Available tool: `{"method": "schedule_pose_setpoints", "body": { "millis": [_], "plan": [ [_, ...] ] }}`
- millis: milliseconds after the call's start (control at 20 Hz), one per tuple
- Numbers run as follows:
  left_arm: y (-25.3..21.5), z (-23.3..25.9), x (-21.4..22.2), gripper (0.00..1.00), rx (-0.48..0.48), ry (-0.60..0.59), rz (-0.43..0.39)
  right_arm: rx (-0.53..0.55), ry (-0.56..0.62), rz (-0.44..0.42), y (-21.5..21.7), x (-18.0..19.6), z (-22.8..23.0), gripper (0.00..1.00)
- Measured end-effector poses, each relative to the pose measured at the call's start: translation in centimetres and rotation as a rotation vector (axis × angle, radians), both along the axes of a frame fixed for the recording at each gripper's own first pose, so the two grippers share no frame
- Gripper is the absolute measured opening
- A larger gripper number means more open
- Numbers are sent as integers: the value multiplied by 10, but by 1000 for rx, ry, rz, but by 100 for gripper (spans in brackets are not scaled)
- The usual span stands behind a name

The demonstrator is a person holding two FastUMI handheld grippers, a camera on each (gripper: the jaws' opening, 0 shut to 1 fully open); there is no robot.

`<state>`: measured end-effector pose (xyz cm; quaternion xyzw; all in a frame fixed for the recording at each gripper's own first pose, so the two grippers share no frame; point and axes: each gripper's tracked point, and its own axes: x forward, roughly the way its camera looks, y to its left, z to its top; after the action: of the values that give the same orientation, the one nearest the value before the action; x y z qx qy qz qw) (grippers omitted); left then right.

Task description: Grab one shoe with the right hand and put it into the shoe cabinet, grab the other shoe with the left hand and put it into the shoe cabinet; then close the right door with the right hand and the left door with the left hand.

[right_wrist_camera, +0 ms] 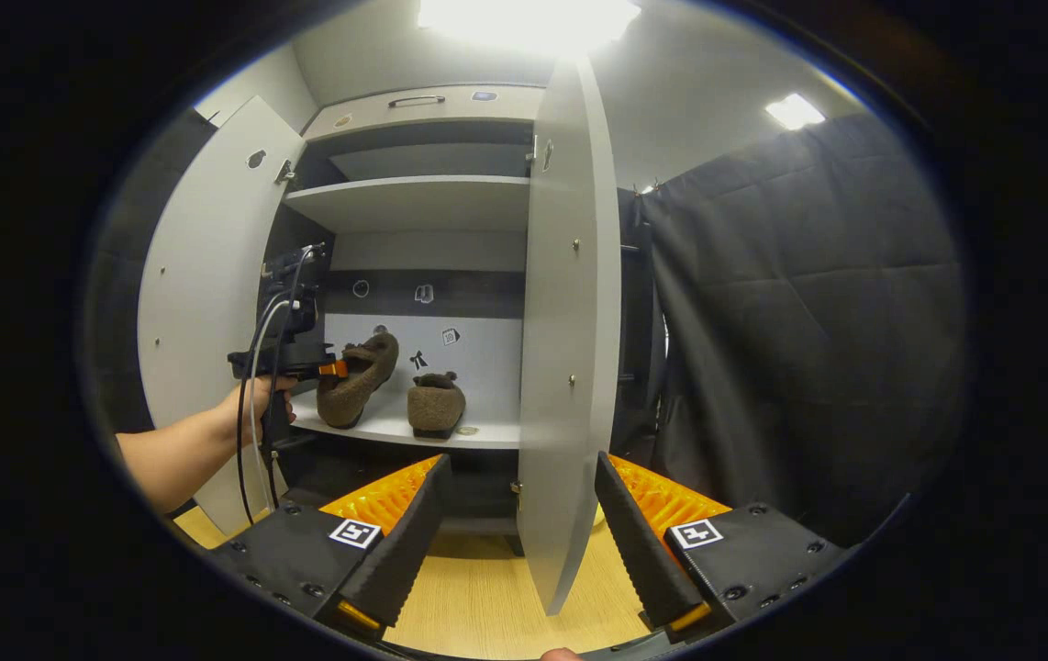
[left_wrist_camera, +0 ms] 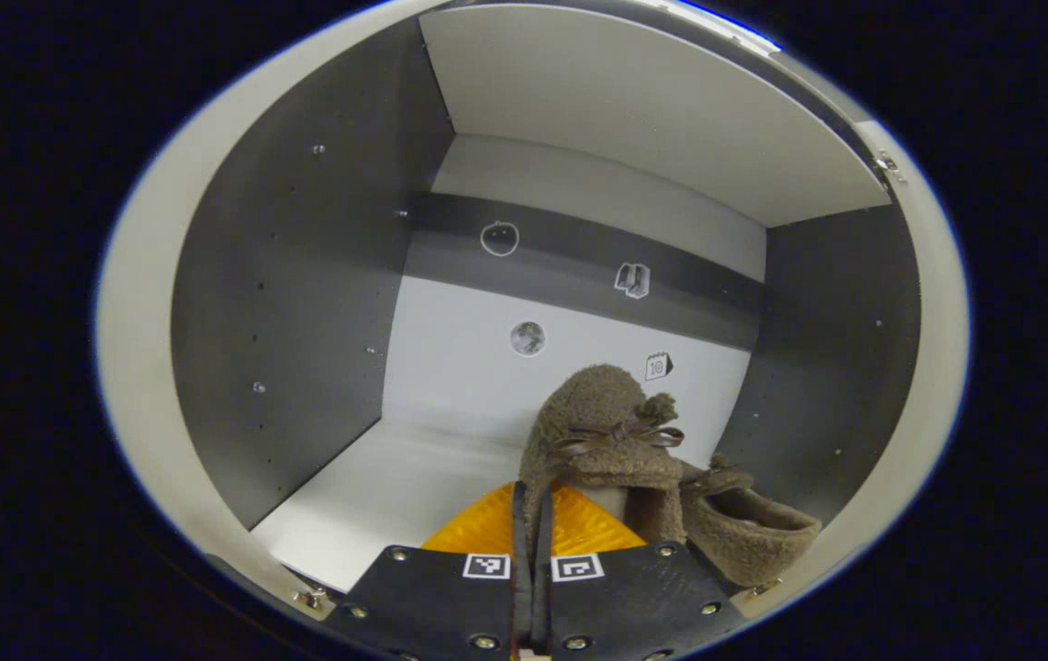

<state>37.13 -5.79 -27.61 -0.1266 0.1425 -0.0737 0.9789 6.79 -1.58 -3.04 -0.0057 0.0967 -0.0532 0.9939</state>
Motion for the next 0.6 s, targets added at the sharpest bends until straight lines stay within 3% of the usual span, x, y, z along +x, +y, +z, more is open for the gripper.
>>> {"method": "schedule_pose_setpoints", "body": {
  "millis": [250,350,400,500,600],
  "plan": [
    [-16,-21,18,1,52,39,-9,-3,3,-20,-4,1,-1,98],
    [-22,-24,21,8,67,40,-17,-5,2,-31,-7,-2,0,97],
    [-25,-22,24,3,76,29,-25,-5,0,-36,-9,-3,1,99],
    [-20,-4,26,11,93,-6,-23,-8,0,-43,-13,-5,1,99],
    [-23,11,20,47,102,-47,-43,-8,-4,-49,-19,-8,5,99]
  ]
}}
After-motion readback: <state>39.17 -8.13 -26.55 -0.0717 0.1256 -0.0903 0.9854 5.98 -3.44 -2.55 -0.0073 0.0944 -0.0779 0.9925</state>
